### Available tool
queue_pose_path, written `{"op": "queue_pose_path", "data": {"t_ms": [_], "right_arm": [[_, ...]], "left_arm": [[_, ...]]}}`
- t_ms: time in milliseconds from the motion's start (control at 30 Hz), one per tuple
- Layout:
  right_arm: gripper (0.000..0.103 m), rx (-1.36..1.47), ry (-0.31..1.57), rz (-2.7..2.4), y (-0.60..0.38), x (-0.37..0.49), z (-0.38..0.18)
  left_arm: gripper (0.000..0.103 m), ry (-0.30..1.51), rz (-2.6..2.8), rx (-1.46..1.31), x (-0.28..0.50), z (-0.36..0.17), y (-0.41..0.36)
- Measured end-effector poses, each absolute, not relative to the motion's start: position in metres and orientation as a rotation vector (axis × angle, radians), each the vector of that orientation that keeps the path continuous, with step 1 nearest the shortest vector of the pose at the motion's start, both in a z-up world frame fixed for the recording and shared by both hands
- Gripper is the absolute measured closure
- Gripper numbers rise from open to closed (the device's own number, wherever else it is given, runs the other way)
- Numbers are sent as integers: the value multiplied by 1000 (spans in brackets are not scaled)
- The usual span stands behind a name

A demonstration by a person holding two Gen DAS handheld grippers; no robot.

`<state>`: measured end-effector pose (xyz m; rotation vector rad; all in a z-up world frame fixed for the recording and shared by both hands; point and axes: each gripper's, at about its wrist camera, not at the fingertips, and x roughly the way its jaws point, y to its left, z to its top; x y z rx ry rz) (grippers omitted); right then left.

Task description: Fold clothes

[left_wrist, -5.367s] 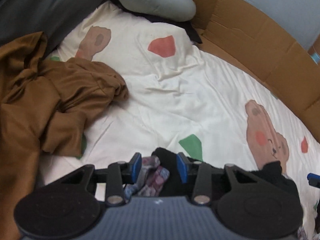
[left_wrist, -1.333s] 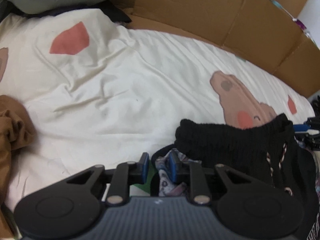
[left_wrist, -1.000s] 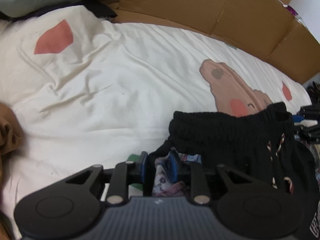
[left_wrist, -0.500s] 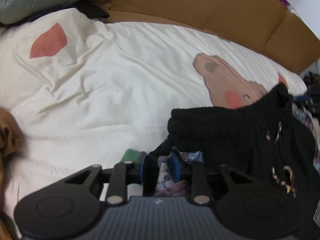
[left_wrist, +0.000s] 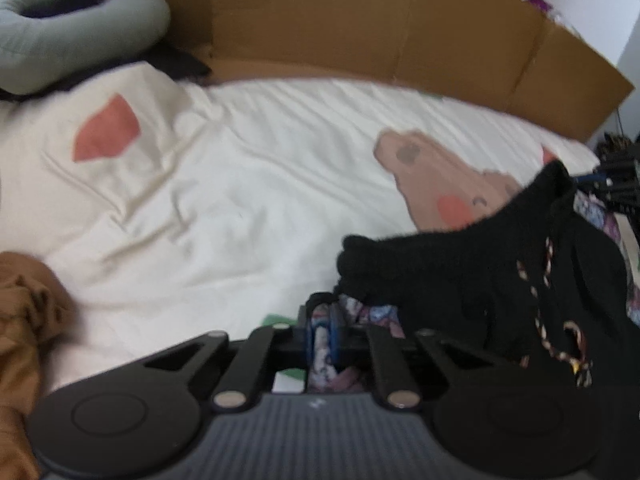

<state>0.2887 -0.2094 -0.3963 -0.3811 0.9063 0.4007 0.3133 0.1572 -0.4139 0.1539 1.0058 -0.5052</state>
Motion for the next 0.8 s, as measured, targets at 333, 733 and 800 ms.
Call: {"op": "queue_pose_path", "data": {"t_ms": [333, 733, 800], "right_arm": [[102, -420, 869, 365, -213, 295, -381], [102, -444, 805, 317, -219, 334, -347], [102, -447, 799, 309, -219, 345, -342]], "left_arm": [[99, 843, -486, 136, 320, -380, 152], [99, 707, -421, 123, 354, -350, 148], [99, 699, -408, 117, 365, -348, 147]]}}
